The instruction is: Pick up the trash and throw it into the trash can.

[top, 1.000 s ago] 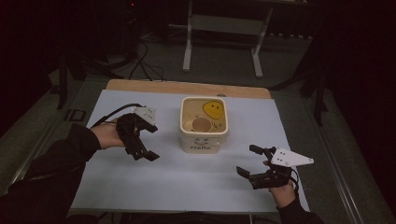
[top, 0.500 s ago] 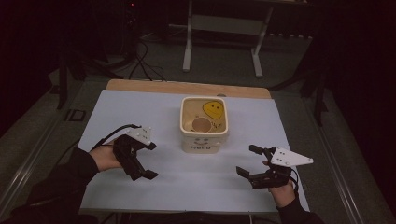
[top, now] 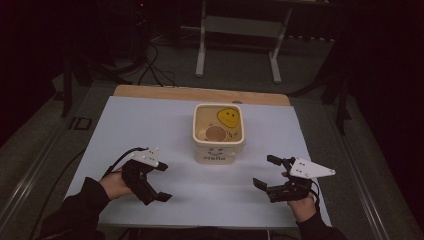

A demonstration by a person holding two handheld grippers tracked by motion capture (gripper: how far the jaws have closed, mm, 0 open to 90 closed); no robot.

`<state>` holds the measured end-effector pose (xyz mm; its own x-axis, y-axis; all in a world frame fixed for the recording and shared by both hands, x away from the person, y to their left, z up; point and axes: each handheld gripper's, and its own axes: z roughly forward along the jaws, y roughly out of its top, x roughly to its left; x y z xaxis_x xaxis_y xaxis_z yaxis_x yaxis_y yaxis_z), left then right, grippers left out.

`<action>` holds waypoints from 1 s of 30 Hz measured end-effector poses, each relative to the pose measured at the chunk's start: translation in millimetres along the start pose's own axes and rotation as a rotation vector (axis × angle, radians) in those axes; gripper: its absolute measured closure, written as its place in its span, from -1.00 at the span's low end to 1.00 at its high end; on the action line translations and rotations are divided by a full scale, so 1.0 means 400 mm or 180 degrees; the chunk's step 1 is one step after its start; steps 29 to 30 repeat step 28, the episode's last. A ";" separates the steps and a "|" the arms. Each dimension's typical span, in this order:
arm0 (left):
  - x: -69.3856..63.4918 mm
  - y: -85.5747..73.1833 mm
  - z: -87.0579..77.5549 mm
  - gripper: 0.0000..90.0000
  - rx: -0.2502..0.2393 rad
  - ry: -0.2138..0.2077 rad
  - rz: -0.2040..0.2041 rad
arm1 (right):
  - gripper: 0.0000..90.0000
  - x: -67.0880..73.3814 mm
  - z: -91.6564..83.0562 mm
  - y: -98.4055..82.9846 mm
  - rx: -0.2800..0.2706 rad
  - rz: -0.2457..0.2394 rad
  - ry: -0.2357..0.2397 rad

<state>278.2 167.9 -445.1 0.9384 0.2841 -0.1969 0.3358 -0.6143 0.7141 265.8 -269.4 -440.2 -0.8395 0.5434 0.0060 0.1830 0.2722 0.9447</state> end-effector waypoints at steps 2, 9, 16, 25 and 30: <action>-0.002 -0.009 0.004 -0.99 -0.0016 0.0070 -0.0022 | -0.79 -0.001 0.000 0.000 -0.0001 -0.0003 -0.0012; -0.010 -0.048 0.026 -0.99 -0.0177 0.0161 -0.0192 | -0.79 -0.001 -0.001 -0.002 -0.0006 0.0000 -0.0037; -0.006 -0.080 0.052 -0.99 -0.0209 0.0215 -0.0336 | -0.79 -0.001 0.000 -0.002 0.0007 0.0006 -0.0032; 0.001 -0.114 0.079 -0.99 -0.0303 0.0416 -0.0447 | -0.79 -0.009 -0.006 -0.004 -0.0017 0.0032 -0.0053; 0.001 -0.116 0.077 -0.99 -0.0350 0.0444 -0.0432 | -0.79 -0.010 -0.005 -0.004 -0.0016 0.0047 -0.0035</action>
